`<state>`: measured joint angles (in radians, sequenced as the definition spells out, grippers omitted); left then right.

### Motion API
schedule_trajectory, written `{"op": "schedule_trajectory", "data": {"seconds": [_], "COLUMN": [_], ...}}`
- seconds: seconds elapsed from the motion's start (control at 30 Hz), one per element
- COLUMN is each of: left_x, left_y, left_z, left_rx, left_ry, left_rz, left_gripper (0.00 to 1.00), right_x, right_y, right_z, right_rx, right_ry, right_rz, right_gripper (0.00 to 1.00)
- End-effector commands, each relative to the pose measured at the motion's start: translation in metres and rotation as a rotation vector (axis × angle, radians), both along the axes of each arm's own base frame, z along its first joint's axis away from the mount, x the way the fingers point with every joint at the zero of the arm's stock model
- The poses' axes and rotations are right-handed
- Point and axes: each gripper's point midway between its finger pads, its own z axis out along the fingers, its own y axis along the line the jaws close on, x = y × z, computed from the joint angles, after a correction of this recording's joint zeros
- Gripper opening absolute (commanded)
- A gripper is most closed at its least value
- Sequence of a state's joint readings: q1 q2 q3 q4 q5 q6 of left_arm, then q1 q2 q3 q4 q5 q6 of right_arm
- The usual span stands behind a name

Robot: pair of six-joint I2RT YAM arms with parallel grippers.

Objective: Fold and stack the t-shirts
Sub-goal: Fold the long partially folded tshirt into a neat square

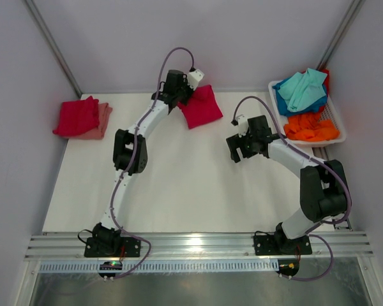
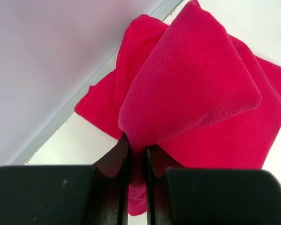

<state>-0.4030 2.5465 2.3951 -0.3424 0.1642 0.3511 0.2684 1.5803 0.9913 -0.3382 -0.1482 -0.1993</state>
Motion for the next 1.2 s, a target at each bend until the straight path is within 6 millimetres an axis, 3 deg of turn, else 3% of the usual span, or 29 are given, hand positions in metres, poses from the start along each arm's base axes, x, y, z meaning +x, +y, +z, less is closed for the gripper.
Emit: {"op": "schedule_trajectory", "data": {"seconds": [0.0, 0.33, 0.57, 0.67, 0.77, 0.8, 0.83, 0.87, 1.1, 1.17], "left_x": [0.023, 0.048, 0.059, 0.065, 0.07, 0.072, 0.075, 0.077, 0.087, 0.089], "left_y": [0.0, 0.006, 0.012, 0.013, 0.014, 0.017, 0.017, 0.018, 0.027, 0.03], "left_z": [0.05, 0.037, 0.022, 0.016, 0.013, 0.014, 0.013, 0.012, 0.023, 0.034], "left_rx": [-0.071, -0.088, -0.079, -0.075, -0.081, -0.081, -0.085, -0.088, -0.103, -0.115], "left_ry": [-0.153, -0.233, -0.262, -0.287, -0.317, -0.329, -0.348, -0.359, -0.432, -0.461], "left_rz": [0.026, 0.086, 0.103, 0.111, 0.125, 0.145, 0.155, 0.162, 0.231, 0.255], "left_gripper": [0.0, 0.0, 0.0, 0.06, 0.28, 0.6, 0.83, 0.99, 0.99, 0.99], "right_x": [0.012, 0.008, 0.004, 0.002, 0.001, 0.001, 0.001, 0.0, -0.001, -0.001], "right_y": [0.008, 0.009, 0.012, 0.015, 0.016, 0.016, 0.017, 0.017, 0.02, 0.02], "right_z": [0.013, -0.006, -0.009, -0.011, -0.012, -0.013, -0.012, -0.014, -0.018, -0.018], "right_rx": [0.036, 0.028, 0.04, 0.049, 0.055, 0.054, 0.055, 0.054, 0.064, 0.063], "right_ry": [-0.03, 0.026, 0.048, 0.058, 0.067, 0.072, 0.071, 0.078, 0.095, 0.092], "right_rz": [0.004, 0.01, 0.03, 0.041, 0.05, 0.054, 0.06, 0.062, 0.075, 0.076], "right_gripper": [0.9, 0.9, 0.9, 0.9, 0.9, 0.9, 0.9, 0.9, 0.9, 0.91]}}
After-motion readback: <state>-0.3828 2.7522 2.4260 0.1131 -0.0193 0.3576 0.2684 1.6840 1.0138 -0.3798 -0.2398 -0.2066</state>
